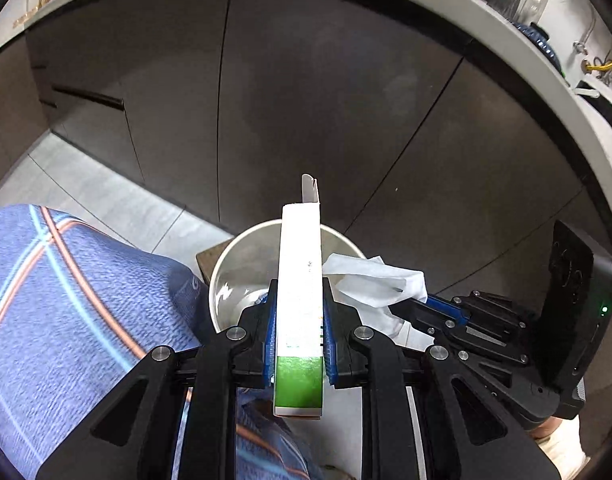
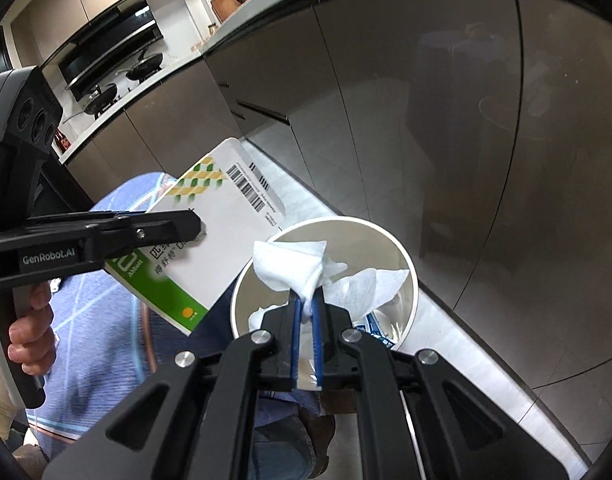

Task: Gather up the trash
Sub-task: 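Carry the Dicetel box with the left tool while the right tool carries the tissue to the bin, then open both tools to drop the box and tissue into the bin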

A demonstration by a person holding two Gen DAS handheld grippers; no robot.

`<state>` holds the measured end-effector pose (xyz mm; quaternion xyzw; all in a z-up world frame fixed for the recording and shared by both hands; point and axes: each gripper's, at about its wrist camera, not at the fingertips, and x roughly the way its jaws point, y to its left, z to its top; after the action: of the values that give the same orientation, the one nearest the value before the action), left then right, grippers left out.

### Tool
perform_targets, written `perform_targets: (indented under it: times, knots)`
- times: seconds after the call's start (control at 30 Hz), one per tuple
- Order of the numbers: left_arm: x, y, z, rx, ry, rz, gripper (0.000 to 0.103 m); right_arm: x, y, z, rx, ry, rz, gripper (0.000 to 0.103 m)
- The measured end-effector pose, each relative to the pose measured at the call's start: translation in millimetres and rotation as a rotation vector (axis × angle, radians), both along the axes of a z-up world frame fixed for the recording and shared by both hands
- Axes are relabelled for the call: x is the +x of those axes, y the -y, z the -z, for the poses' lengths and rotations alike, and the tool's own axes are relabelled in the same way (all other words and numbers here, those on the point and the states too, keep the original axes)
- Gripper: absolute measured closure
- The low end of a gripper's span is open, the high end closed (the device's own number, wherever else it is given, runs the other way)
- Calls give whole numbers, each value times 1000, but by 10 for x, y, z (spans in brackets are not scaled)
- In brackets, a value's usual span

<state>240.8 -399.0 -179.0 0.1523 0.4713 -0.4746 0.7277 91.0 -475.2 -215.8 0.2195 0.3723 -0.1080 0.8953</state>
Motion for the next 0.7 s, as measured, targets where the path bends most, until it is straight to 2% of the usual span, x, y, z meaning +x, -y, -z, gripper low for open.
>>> perform_targets:
  times: [0.27,0.33,0.43,0.47,0.6,0.67,0.7]
  knots:
    - [120,159,316,51,-21,5,85,247,57,201,20,-38,-27,92]
    - [100,184,341,55,3,2,81,294,47,222,10,-44,-35,78]
    - [31,195,325,54,80,-23,47,322,32,250,-19,-43,-49,64]
    - [15,198,307,42,103,-27,43,324,23,258,-30,-42,-56,58]
    - [8,220,267,32,131,-34,31,316,-11,284,-67,-43,-64,49]
    - [11,226,246,26,160,-50,18,305,5,294,-64,-43,-56,34]
    - [7,215,223,18,181,-62,15,299,8,293,-63,-40,-54,31]
